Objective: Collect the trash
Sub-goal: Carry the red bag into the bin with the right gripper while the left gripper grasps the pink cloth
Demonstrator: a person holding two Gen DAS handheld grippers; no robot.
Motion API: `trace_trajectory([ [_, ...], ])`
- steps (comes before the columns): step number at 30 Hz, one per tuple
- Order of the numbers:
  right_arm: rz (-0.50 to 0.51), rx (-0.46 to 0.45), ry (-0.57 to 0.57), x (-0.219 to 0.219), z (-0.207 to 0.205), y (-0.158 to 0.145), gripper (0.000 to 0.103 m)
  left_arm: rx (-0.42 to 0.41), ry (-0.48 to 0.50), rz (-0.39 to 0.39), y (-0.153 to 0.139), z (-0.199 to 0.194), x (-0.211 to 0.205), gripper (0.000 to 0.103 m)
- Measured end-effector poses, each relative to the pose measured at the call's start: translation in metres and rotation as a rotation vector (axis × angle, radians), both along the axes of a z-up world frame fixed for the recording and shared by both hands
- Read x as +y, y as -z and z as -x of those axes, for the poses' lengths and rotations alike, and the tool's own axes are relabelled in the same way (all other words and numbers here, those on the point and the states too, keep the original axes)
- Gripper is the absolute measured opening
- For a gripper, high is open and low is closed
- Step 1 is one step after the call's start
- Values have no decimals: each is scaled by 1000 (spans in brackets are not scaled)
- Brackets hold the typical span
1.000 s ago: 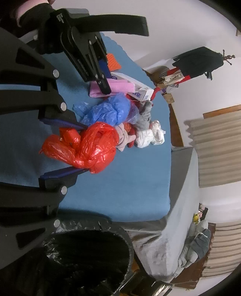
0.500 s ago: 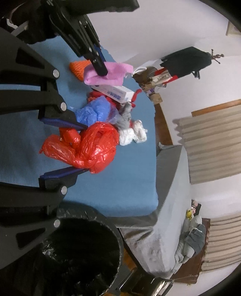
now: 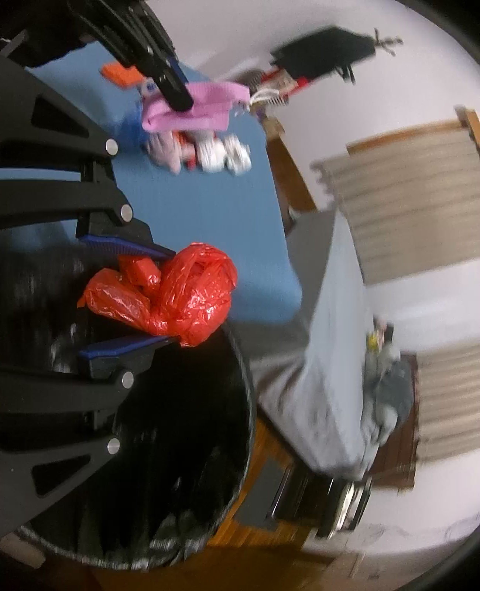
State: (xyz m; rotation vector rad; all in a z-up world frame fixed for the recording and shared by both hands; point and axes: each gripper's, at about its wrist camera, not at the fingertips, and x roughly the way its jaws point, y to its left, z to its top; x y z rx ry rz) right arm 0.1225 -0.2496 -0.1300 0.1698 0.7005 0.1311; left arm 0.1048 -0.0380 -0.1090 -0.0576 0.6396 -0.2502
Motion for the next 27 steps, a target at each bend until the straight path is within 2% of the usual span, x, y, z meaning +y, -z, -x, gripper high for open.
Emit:
trace_trajectory([
  [6, 9, 34, 131, -55, 2, 11, 41, 19, 152, 20, 6, -14, -58, 15],
  [9, 16, 44, 186, -74, 5, 14, 45, 42, 226, 46, 13, -21, -88, 18],
  [10, 16, 46, 202, -80, 5, 14, 48, 47, 245, 51, 16, -24, -95, 21],
  [13, 22, 36, 260, -98, 9, 12, 56, 67, 300, 53, 28, -30, -118, 41],
  [15, 23, 29, 284, -106, 11, 10, 62, 85, 316, 47, 36, -32, -125, 45],
  [20, 37, 0, 287, -100, 15, 2, 84, 69, 259, 21, 39, -28, -109, 59],
  [25, 16, -27, 209, -65, 8, -3, 92, -7, 124, -25, 26, -14, -62, 71],
  [27, 10, -34, 163, -45, 4, -4, 92, -30, 62, -50, 22, -9, -37, 72],
])
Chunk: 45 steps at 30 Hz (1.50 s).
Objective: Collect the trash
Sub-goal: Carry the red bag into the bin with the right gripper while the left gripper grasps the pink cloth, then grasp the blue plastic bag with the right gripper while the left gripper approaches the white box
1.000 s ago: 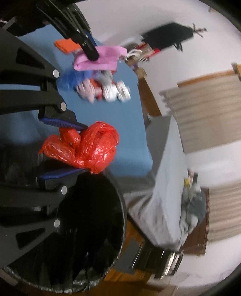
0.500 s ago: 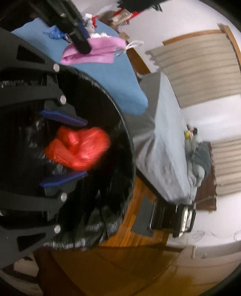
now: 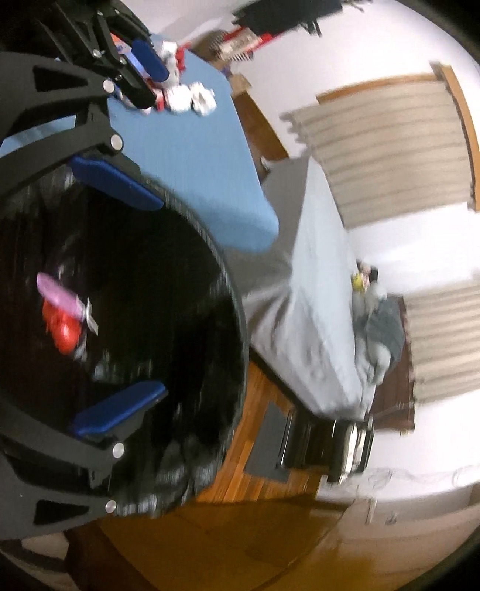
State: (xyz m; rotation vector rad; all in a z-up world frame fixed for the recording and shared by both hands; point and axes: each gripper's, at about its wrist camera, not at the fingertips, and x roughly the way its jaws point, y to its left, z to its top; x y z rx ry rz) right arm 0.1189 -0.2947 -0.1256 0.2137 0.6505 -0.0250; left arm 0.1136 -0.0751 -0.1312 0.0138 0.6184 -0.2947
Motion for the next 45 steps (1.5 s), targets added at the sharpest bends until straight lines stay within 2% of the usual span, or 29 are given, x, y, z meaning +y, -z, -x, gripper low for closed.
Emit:
trace_trajectory([
  [8, 0, -35, -245, 110, -13, -4, 93, -1, -299, -60, -1, 16, 124, 72],
  [13, 24, -46, -377, 169, -16, 2, 93, 27, -415, -75, 6, 25, 174, 71],
  [16, 53, -62, -442, 200, -15, 6, 93, 36, -459, -73, 11, 29, 188, 71],
  [22, 67, -41, -503, 233, -22, 20, 90, 51, -497, -75, 16, 22, 204, 71],
  [30, 88, 20, -571, 257, -29, 41, 76, 84, -503, -59, 27, 19, 213, 71],
  [34, 63, 69, -634, 264, -31, 51, 54, 94, -495, -62, 33, 19, 215, 71],
  [37, 49, 70, -681, 268, -29, 50, 37, 106, -491, -67, 36, 17, 212, 71],
  [40, 38, 66, -703, 267, -25, 46, 34, 105, -490, -66, 36, 16, 211, 71],
  [45, 10, 47, -692, 258, -23, 36, 34, 92, -504, -67, 35, 8, 217, 71],
])
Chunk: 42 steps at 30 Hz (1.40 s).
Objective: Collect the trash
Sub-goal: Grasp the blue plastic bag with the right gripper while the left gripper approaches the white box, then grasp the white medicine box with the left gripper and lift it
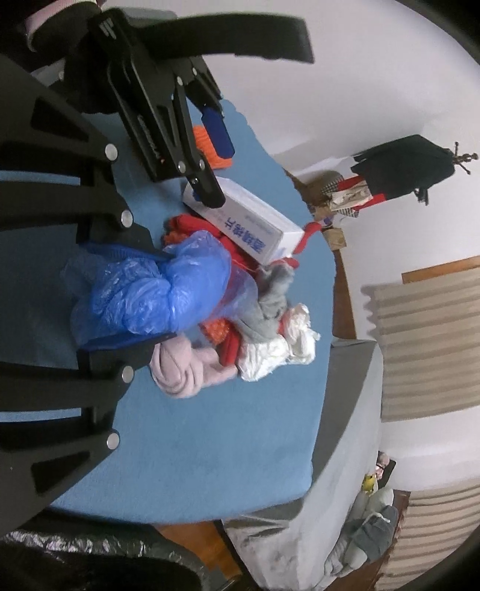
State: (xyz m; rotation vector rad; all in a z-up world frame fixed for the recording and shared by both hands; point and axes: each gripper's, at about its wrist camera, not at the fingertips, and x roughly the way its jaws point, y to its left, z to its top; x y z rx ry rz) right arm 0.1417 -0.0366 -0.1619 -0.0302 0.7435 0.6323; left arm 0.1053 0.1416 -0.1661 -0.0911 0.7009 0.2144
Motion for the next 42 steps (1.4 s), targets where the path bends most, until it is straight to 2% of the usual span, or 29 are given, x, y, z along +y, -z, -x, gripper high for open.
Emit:
trace_trajectory([
  [7, 0, 4, 33, -6, -8, -1, 34, 37, 25, 36, 7, -14, 5, 71],
  [13, 4, -1, 52, -13, -11, -2, 34, 45, 101, 95, 11, -18, -5, 61],
  [18, 2, -8, 65, -15, -16, -5, 34, 35, 126, 146, 10, -15, -7, 60],
  [21, -2, -10, 71, -17, -18, -7, 34, 20, 100, 105, 7, -14, -4, 63],
  [25, -3, -9, 71, -17, -20, -7, 34, 14, 61, 110, 6, -21, 12, 77],
  [29, 1, -6, 67, -15, -23, -6, 34, 24, 93, 107, 9, -31, 14, 86],
  [32, 8, -8, 63, -13, -24, -6, 34, 38, 117, 102, 12, -42, 13, 87],
  [36, 8, -8, 65, -11, -26, -6, 34, 65, 115, 145, 17, -56, 20, 89],
  [39, 7, -6, 64, -11, -26, -6, 34, 80, 122, 192, 22, -61, 22, 86],
  [40, 7, -5, 63, -11, -26, -6, 34, 78, 131, 201, 22, -61, 22, 76],
  [42, 4, 0, 60, -9, -27, -7, 34, 68, 135, 202, 21, -59, 20, 72],
])
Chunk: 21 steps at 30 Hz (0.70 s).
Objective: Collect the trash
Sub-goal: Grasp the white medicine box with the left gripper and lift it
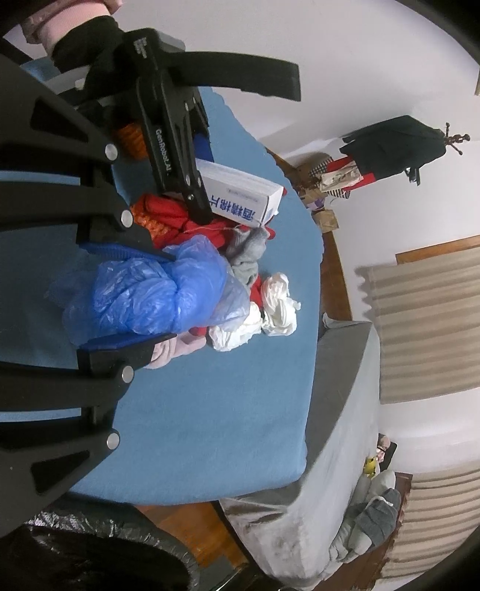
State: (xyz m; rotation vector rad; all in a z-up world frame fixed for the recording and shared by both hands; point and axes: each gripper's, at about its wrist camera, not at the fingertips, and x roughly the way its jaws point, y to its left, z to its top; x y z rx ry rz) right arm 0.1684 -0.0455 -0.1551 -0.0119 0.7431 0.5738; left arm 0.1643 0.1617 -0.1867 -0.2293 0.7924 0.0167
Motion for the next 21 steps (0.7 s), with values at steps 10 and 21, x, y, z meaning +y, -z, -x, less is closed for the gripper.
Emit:
trace_trajectory([
  [10, -57, -6, -30, 5, 3, -17, 34, -105, -28, -3, -37, 31, -7, 62],
  [21, -136, -65, -42, -4, 16, -54, 34, -163, -40, -10, -68, 54, -18, 61],
])
